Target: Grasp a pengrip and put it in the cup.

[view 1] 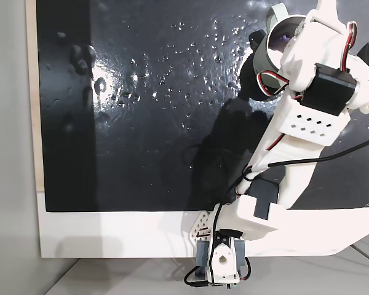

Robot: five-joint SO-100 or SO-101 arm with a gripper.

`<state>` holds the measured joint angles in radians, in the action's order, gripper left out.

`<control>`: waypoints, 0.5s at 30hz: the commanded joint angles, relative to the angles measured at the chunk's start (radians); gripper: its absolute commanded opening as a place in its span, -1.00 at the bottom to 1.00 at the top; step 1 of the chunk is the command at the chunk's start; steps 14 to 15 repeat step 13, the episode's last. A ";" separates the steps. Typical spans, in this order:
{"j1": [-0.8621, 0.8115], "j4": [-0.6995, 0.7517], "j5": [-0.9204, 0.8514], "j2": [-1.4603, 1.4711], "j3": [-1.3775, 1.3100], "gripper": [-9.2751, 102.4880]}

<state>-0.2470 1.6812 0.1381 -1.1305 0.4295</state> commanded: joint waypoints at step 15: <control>-0.003 0.006 -0.028 -0.103 0.026 -0.21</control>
